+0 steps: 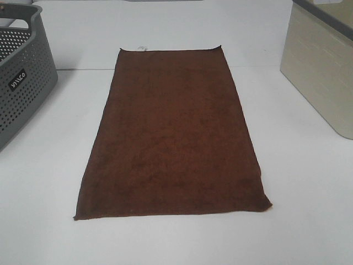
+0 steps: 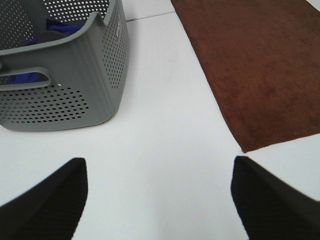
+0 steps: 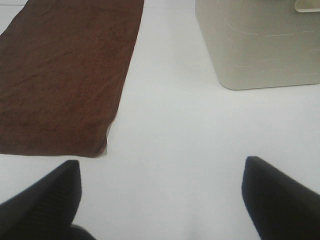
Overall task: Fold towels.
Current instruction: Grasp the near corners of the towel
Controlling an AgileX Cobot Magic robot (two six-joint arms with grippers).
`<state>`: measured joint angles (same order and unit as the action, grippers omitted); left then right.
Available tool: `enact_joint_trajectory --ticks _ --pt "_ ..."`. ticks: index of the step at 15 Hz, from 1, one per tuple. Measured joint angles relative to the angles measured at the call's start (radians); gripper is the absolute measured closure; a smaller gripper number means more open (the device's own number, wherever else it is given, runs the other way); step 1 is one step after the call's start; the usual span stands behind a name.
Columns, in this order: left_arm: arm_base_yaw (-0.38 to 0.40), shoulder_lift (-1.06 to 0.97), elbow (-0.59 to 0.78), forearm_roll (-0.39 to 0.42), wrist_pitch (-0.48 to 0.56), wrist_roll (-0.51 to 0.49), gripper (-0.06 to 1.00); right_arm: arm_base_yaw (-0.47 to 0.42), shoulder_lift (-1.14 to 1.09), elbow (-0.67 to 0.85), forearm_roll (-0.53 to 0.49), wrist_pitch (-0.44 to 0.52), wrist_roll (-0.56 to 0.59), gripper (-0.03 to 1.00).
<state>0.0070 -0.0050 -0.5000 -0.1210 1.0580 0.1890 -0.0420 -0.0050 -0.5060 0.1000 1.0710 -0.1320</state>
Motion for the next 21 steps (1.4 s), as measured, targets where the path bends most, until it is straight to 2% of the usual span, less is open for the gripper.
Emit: enact_joint_trajectory --ticks 21 --pt "0.000 0.000 0.000 0.000 0.000 0.000 0.19 0.000 0.000 0.000 0.000 0.000 0.000 0.15"
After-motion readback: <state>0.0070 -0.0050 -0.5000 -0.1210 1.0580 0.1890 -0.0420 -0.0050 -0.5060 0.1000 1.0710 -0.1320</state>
